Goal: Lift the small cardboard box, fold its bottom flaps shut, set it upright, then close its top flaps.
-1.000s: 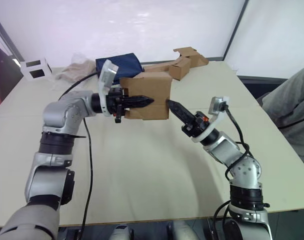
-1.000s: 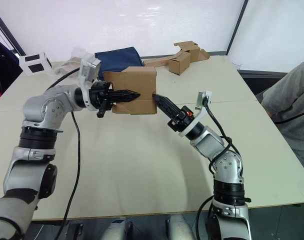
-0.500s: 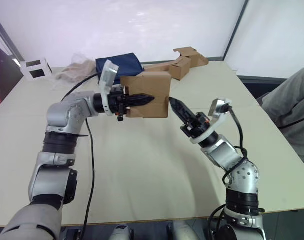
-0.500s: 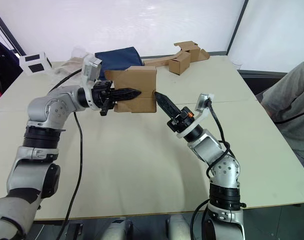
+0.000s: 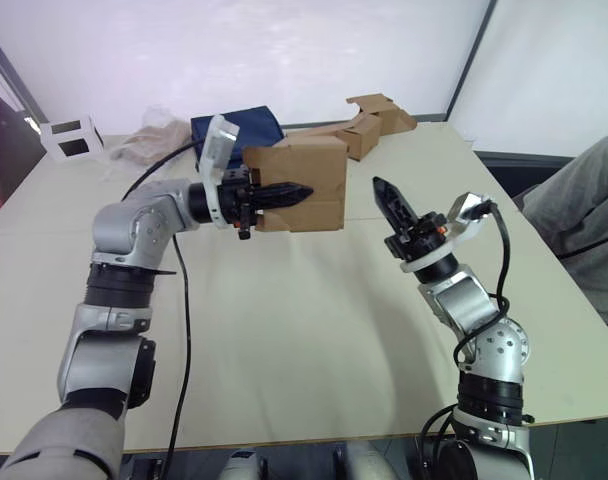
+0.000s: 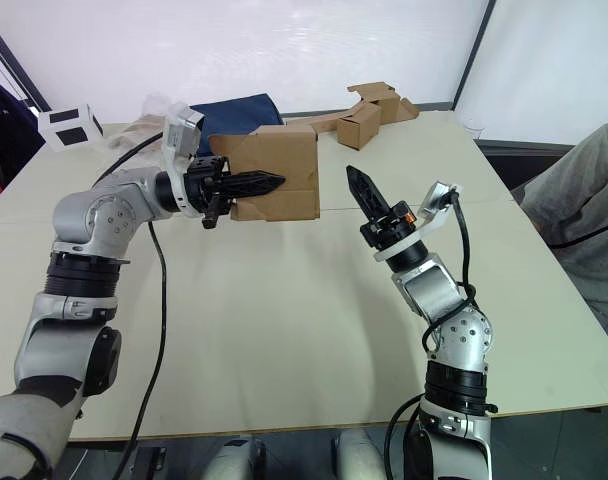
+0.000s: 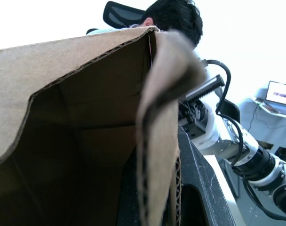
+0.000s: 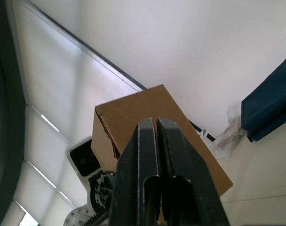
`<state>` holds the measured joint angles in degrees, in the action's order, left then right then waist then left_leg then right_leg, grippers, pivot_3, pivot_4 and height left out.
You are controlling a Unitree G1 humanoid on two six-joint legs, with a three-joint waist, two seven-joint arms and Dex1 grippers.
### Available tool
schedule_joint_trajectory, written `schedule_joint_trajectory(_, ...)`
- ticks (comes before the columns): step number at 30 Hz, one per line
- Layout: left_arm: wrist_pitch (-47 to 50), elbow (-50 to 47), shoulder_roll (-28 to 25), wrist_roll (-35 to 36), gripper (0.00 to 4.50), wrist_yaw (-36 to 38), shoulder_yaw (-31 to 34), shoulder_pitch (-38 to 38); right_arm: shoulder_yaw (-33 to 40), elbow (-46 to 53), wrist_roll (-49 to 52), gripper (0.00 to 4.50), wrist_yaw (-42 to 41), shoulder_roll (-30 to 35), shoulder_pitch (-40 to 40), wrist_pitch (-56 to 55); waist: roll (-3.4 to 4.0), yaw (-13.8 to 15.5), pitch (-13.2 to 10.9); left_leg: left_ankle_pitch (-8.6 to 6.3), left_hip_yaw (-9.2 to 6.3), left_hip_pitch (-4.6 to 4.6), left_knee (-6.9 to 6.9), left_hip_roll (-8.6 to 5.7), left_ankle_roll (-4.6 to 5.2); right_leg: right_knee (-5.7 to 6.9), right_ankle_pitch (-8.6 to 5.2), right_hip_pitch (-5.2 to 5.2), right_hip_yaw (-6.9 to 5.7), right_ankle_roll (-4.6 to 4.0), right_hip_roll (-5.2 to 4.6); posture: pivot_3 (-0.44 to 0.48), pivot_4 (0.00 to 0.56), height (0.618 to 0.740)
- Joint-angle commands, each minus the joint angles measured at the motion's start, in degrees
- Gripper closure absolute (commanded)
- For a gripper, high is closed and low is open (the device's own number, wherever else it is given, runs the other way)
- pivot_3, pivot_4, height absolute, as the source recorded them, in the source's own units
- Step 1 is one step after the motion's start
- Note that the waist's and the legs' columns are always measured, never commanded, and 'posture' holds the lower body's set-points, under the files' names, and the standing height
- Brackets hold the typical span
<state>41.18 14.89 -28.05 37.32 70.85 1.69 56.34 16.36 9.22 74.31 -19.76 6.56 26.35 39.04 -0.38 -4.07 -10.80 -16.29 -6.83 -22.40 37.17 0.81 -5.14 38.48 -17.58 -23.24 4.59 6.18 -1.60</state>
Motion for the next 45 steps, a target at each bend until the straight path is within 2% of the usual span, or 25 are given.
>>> schedule_joint_trajectory(1,-0.4,-1.6,-0.5,1.2,4.50,0.0,2.0,0.7,-2.2,2.6,-1.7,4.48,-1.6,0.4,-0.3,-0.1,0.00,0.0,0.0,0.00,0.00,0.00,0.00,0.00,0.00,0.00,0.00,0.00,0.00,0.00,0.00,0.000,0.150,0.740)
schedule_joint_trajectory(8,-0.7,-1.4,-0.1,0.5,4.50,0.1,1.1,0.5,-6.5,4.6,-4.3,4.48,-3.7,1.1,0.0,0.7,0.00,0.0,0.0,0.00,0.00,0.00,0.00,0.00,0.00,0.00,0.00,0.00,0.00,0.00,0.00,0.000,0.150,0.740)
schedule_joint_trajectory(12,0.7,-0.8,-0.9,0.1,4.50,-0.1,0.6,1.0,-5.1,4.0,-5.0,4.48,-3.5,2.1,-0.6,0.2,0.00,0.0,0.0,0.00,0.00,0.00,0.00,0.00,0.00,0.00,0.00,0.00,0.00,0.00,0.00,0.000,0.150,0.740)
schedule_joint_trajectory(16,-1.8,-0.7,-1.4,-2.4,4.50,-0.5,-0.4,1.4,-3.7,4.1,-4.8,4.48,-3.6,3.9,-1.4,0.6,0.00,0.0,0.0,0.00,0.00,0.00,0.00,0.00,0.00,0.00,0.00,0.00,0.00,0.00,0.00,0.000,0.150,0.740)
schedule_joint_trajectory(18,-6.3,-1.1,-5.0,-9.3,4.50,1.9,-5.8,2.4,-2.6,5.6,-8.0,4.48,-5.9,10.6,-3.9,1.8,0.00,0.2,0.0,0.00,0.00,0.00,0.00,0.00,0.00,-0.01,0.00,0.00,0.00,0.00,-0.01,0.000,0.150,0.740)
schedule_joint_trajectory(20,-9.3,-0.1,-9.8,-18.8,4.50,4.0,-14.0,5.5,-3.5,8.0,-13.2,4.48,-10.1,19.4,-7.1,2.9,0.01,0.6,0.0,0.00,0.00,-0.02,0.00,-0.06,0.00,-0.06,0.00,0.02,-0.01,0.00,-0.03,0.000,0.150,0.740)
schedule_joint_trajectory(24,-13.8,3.8,-12.2,-24.6,4.50,12.0,-20.7,11.6,-9.9,13.9,-23.7,4.48,-20.4,33.7,-11.6,0.7,0.01,0.7,0.0,-0.02,0.01,-0.02,-0.03,-0.08,0.04,-0.13,-0.01,0.03,0.00,0.01,0.02,0.000,0.150,0.740)
schedule_joint_trajectory(28,-13.2,3.6,-14.4,-32.7,4.50,20.5,-30.4,16.5,-11.8,16.0,-31.0,4.48,-26.0,40.8,-14.0,-3.0,0.00,0.3,0.0,-0.05,0.02,-0.01,-0.03,-0.06,0.09,-0.15,-0.02,0.06,0.02,0.02,0.05,0.000,0.150,0.740)
schedule_joint_trajectory(33,-15.7,2.9,-15.1,-34.5,4.50,21.7,-40.2,19.1,-14.3,18.7,-37.0,4.48,-26.2,41.5,-15.8,-5.3,-0.03,0.2,0.0,-0.07,0.02,0.00,-0.03,-0.03,0.13,-0.14,-0.02,0.06,0.04,0.02,0.06,0.000,0.150,0.740)
schedule_joint_trajectory(41,-16.2,2.9,-10.9,-35.2,4.50,21.7,-45.3,18.4,-16.1,19.4,-42.8,4.48,-23.7,37.4,-21.2,-8.6,-0.09,1.3,-0.1,-0.07,0.01,-0.05,0.07,-0.04,0.13,-0.14,-0.02,0.08,0.02,0.02,0.02,0.000,0.150,0.740)
schedule_joint_trajectory(44,-17.3,3.1,-10.0,-34.4,3.73,21.7,-45.3,19.2,-16.0,19.4,-43.5,4.50,-23.4,36.1,-21.7,-8.9,-0.09,1.4,-0.1,-0.07,0.01,-0.04,0.07,-0.04,0.13,-0.12,-0.02,0.08,0.02,0.02,0.03,0.000,0.150,0.740)
schedule_joint_trajectory(45,-17.1,2.6,-10.5,-33.0,3.33,21.7,-45.8,19.8,-16.0,19.3,-43.7,4.50,-23.4,35.8,-21.8,-9.0,-0.09,1.4,-0.1,-0.07,0.01,-0.03,0.08,-0.04,0.13,-0.11,-0.02,0.08,0.03,0.02,0.03,0.000,0.150,0.740)
